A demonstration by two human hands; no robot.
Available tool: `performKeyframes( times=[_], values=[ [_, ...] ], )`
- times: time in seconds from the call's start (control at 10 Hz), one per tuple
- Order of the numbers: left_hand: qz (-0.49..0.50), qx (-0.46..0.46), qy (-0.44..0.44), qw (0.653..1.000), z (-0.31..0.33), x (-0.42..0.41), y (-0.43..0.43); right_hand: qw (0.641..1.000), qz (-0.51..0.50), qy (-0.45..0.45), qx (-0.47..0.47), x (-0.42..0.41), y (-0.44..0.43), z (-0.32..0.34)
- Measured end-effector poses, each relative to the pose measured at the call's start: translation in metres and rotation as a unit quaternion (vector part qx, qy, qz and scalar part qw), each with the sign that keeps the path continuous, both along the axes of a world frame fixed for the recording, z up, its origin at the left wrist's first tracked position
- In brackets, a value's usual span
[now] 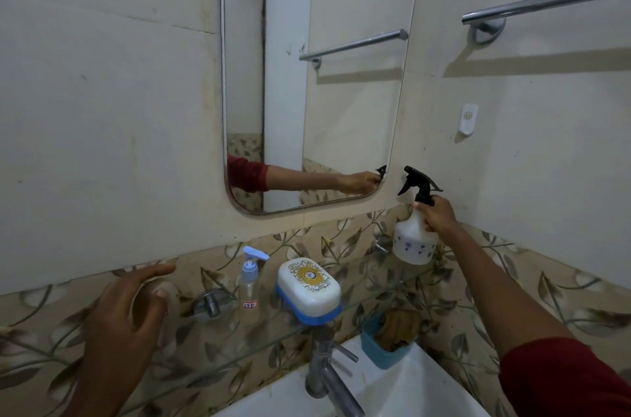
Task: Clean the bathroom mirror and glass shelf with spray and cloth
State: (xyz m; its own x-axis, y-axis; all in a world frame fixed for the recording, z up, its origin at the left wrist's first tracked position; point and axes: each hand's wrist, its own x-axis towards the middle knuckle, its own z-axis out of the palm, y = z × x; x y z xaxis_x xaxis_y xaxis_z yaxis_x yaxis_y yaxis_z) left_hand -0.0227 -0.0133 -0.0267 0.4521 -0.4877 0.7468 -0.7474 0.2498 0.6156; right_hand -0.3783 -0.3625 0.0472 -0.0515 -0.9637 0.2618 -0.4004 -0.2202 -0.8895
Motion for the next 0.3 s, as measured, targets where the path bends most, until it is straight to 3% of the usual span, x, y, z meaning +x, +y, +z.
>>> performKeyframes(
  times=[0.3],
  values=[
    [0.056, -0.064, -0.100, 0.991, 0.022, -0.008, 0.008, 0.996, -0.080, 0.002, 0.025, -0.003, 0.004, -0.006]
  ],
)
